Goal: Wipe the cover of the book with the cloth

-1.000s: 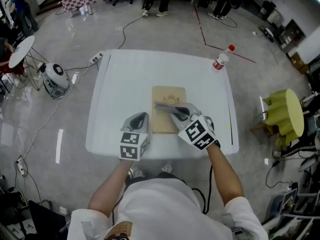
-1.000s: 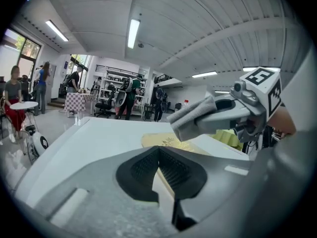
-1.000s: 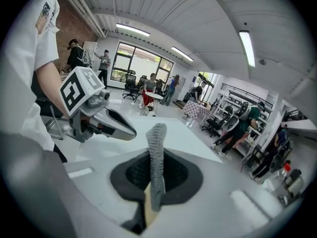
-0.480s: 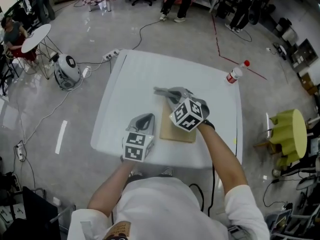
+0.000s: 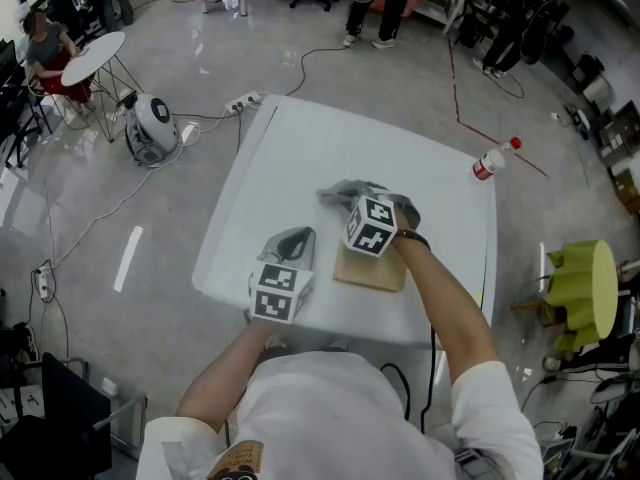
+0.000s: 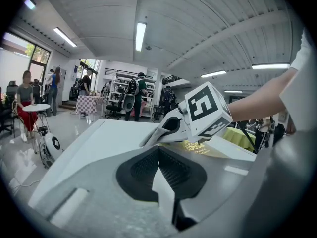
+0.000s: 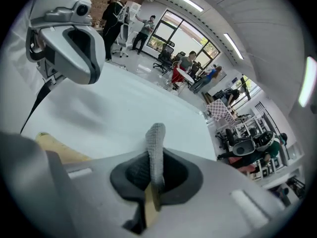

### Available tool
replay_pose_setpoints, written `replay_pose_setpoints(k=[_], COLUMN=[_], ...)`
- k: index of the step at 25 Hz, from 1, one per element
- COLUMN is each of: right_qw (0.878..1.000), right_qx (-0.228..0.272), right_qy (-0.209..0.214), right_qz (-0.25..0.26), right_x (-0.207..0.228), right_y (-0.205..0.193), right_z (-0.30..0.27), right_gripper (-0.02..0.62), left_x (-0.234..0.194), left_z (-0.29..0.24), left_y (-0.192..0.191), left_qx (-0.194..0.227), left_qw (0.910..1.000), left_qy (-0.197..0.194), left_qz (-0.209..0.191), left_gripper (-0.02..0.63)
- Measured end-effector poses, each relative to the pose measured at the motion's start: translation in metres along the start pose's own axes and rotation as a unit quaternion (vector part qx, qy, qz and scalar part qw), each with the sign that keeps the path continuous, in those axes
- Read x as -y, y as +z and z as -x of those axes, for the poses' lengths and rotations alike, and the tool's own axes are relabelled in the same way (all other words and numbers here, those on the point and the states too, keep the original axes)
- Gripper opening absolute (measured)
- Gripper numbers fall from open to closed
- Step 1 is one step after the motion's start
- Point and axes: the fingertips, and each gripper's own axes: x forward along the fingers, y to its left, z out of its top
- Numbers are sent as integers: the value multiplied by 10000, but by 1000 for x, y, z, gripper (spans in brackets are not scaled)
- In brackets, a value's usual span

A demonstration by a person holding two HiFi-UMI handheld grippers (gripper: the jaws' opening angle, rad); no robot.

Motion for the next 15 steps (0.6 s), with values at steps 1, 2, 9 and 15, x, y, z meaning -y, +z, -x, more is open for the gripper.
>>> replay_pose_setpoints(k=[1, 2, 9, 15], right_qw=[10000, 9999, 9986, 9970], right_qx=[-14, -10, 165, 291], right_qy=[76, 142, 494, 714], right_qz=[25, 41, 51, 31], right_x=[-4, -9, -43, -72], right_y=[-1, -2, 2, 4], right_z=[0, 0, 16, 33], right_gripper=[9, 9, 9, 9], left_x=[-1, -1, -2, 2], left_z=[0, -1, -2, 0], left_y=[-1, -2, -5, -7], left_qx=[3, 3, 4, -41], left_qw=[10000, 10000, 9999, 9999], left_qy=[3, 5, 3, -23], left_qz=[17, 31, 129, 153], left_gripper=[6, 6, 6, 6])
